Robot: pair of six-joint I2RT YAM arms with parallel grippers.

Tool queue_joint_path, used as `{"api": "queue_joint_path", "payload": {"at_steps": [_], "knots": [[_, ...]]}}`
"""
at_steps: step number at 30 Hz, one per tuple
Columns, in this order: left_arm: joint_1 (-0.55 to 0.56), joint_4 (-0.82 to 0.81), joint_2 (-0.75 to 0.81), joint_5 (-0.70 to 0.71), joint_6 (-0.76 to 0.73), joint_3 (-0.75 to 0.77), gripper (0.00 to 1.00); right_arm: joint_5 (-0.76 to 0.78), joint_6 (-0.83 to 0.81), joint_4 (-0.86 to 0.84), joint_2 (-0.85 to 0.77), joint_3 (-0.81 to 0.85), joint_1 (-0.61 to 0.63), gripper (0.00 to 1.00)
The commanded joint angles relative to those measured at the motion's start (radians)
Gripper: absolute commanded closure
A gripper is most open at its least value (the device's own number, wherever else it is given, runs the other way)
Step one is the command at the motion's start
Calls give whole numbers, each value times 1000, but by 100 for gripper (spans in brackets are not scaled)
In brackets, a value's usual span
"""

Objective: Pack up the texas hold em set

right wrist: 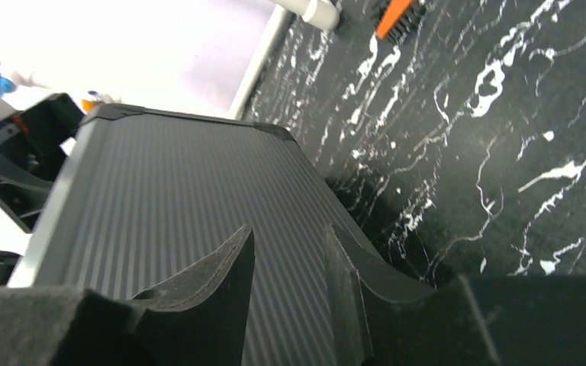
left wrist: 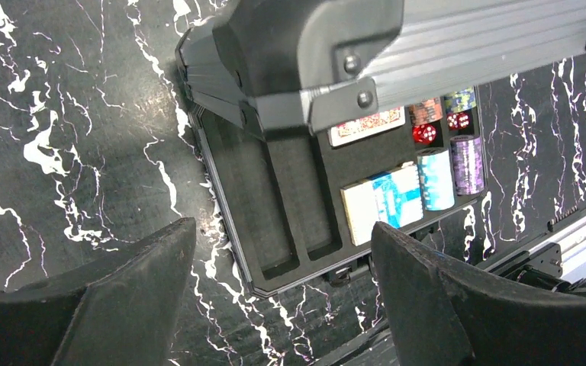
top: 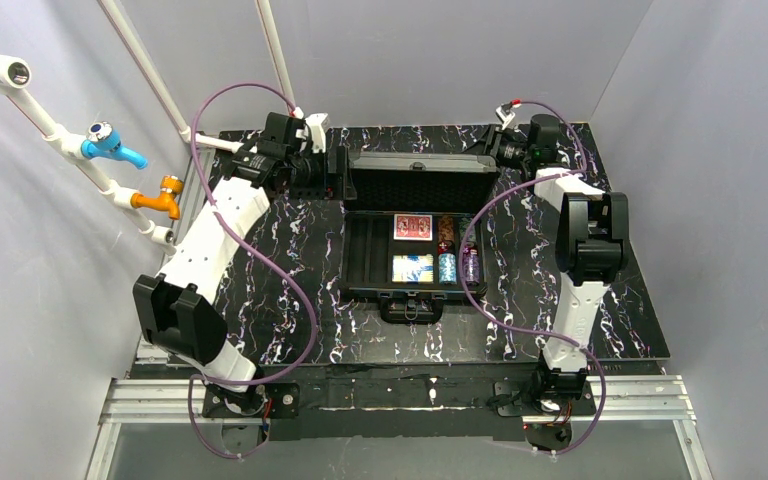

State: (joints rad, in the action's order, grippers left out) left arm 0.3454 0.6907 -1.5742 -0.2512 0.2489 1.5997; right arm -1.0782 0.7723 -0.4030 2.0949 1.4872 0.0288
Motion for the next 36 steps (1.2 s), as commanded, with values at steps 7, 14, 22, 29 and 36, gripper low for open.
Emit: {"api": "queue_joint_path", "payload": {"at_steps": [7, 14, 22, 29, 36], "knots": [[-5, -22, 69, -27, 38, -75, 17, 89, -354, 415, -113, -18, 45, 51], [-5, -42, 78, -42, 46, -112, 17, 134, -395, 504, -171, -62, 69, 50], [-5, -59, 87, -56, 63, -153, 18, 184, -430, 599, -277, -77, 96, 45], [-3, 23, 172, -82, 69, -260, 18, 212, -412, 622, -387, -127, 130, 37], [-3, 196, 342, -7, 34, -445, 14, 276, -397, 645, -481, -186, 193, 30]]}}
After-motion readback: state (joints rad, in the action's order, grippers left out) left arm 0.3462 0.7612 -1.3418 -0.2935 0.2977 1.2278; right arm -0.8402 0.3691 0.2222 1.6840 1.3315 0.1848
